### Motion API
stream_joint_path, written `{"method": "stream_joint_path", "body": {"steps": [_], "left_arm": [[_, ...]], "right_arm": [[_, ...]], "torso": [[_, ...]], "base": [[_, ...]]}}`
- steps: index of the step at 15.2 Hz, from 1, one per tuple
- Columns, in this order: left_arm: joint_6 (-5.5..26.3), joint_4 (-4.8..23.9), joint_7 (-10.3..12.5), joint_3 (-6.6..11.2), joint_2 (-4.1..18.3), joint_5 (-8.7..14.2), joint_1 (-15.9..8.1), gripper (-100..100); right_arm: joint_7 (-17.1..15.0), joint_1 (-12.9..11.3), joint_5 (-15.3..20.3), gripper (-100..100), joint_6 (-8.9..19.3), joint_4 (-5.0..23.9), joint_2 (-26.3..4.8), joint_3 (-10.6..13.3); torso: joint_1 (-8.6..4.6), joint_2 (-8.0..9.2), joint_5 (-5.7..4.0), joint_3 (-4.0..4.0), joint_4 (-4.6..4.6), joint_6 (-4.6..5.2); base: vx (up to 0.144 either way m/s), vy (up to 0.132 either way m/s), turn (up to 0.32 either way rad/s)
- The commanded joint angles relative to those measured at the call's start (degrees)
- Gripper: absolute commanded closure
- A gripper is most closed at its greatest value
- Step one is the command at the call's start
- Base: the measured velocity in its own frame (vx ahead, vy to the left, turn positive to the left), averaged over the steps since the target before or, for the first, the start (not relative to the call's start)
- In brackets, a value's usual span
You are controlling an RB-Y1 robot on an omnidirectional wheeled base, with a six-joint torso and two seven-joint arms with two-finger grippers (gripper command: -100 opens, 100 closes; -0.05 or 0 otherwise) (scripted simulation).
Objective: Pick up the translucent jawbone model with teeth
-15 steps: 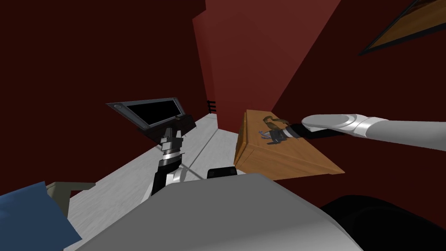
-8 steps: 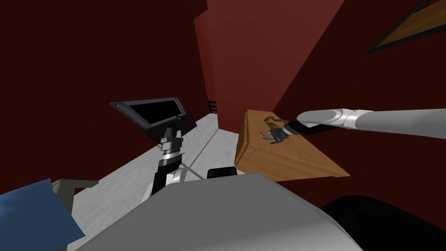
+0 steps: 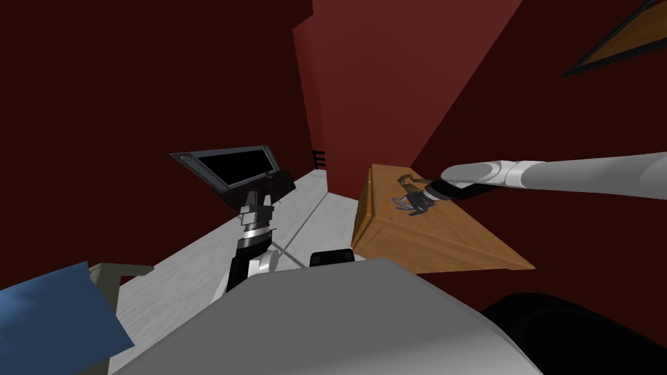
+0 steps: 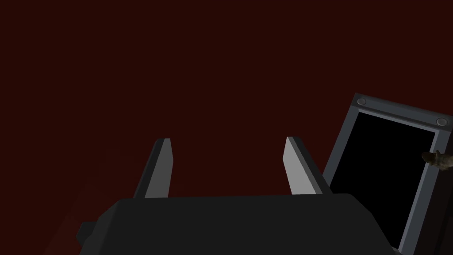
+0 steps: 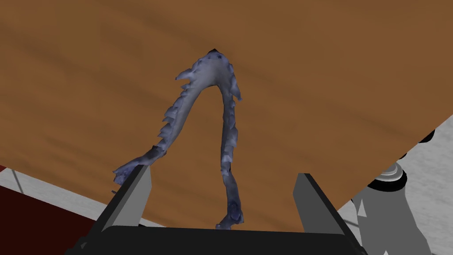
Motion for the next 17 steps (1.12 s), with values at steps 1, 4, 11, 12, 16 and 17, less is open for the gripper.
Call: {"method": "stream_joint_path", "body": {"steps": [1,4,11,12,16,17], "left_arm": [[0.0,0.0,0.0,0.0,0.0,0.0,0.0,0],[0.0,0.0,0.0,0.0,0.0,0.0,0.0,0],[0.0,0.0,0.0,0.0,0.0,0.0,0.0,0],[0.0,0.0,0.0,0.0,0.0,0.0,0.0,0],[0.0,0.0,0.0,0.0,0.0,0.0,0.0,0],[0.0,0.0,0.0,0.0,0.0,0.0,0.0,0]], "right_arm": [[2.86,0.37,-1.45,-100,-1.1,2.52,1.37,1.1],[6.2,1.15,-2.89,-100,-1.58,4.45,2.18,1.81],[13.21,3.5,-7.18,-100,-3.01,10.23,4.61,3.96],[14.22,3.5,-7.18,-100,-3.01,10.23,4.61,3.96],[18.44,5.07,-10.05,-100,-3.96,14.08,6.22,5.39],[19.2,5.07,-10.05,-100,-3.96,14.08,6.22,5.39]], "torso": [[0.0,0.0,0.0,0.0,0.0,0.0],[0.19,-0.03,0.04,-0.02,-0.01,0.0],[0.06,-0.01,0.03,-0.01,0.0,0.0],[0.07,-0.01,0.02,-0.01,0.0,0.0],[0.07,-0.04,0.0,-0.03,-0.03,0.02],[0.07,-0.03,-0.01,-0.02,-0.02,0.02]], "base": [[0.038,0.071,0.075],[0.032,0.084,0.06],[0.031,0.057,0.05],[0.025,0.054,0.056],[0.031,0.061,0.053],[0.031,0.056,0.052]]}}
